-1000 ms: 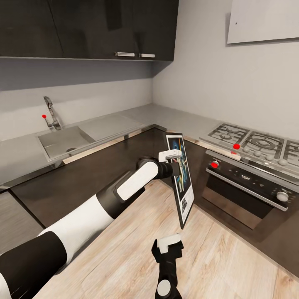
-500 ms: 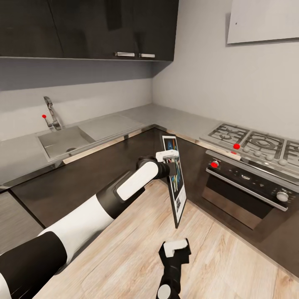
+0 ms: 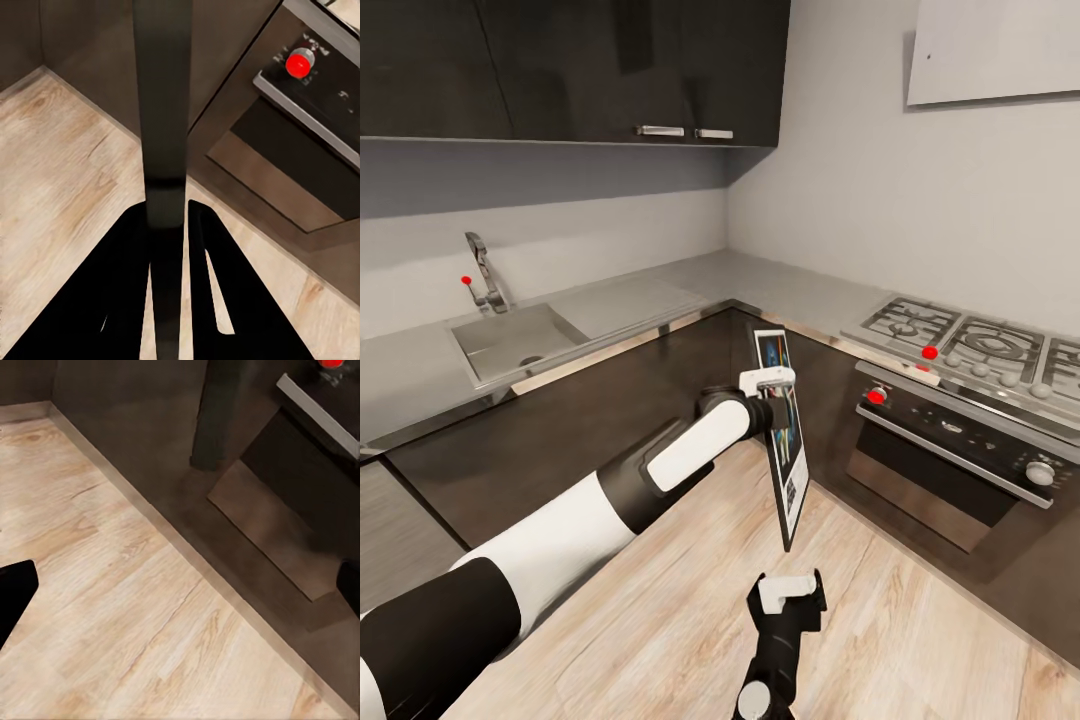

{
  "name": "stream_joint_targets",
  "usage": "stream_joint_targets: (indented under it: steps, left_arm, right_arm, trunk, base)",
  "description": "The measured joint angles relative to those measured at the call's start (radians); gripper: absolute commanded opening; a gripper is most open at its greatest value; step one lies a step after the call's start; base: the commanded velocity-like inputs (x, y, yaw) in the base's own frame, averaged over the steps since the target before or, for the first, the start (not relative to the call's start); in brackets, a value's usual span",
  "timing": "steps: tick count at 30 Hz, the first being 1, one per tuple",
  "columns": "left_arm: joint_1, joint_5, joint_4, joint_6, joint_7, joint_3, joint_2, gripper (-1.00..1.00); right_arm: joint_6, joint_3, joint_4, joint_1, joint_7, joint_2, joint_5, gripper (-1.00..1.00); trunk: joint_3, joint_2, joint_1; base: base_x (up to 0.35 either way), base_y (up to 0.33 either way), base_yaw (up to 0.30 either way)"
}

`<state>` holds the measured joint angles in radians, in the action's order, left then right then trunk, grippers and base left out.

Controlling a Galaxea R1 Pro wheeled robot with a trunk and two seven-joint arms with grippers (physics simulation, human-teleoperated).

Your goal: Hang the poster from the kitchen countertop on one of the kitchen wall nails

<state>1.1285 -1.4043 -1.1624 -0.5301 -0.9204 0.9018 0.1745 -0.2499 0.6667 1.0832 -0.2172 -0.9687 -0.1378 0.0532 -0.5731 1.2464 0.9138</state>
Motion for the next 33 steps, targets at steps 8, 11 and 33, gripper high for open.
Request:
stream_joint_targets:
  steps: [8,11,33]
  left_arm:
    - [-0.001,-0.002,0.001,0.004,0.001,0.023,0.000,-1.00]
    - [-0.007,-0.002,0.001,0.038,0.000,0.066,0.000,-1.00]
    - [-0.012,-0.003,0.002,0.154,-0.001,0.158,0.000,-1.00]
  right_arm:
    - [-0.006,0.002,0.049,-0.001,-0.002,0.000,0.000,1.00]
    - [-0.009,0.003,0.062,-0.001,-0.002,0.000,0.000,1.00]
    - [-0.015,0.003,0.143,-0.002,-0.002,0.000,0.000,1.00]
  trunk:
    - [0.000,0.000,0.000]
    - [0.000,0.000,0.000]
    - [0.000,0.000,0.000]
  base:
    - [0.000,0.000,0.000]
    - [0.000,0.000,0.000]
    - [0.000,0.000,0.000]
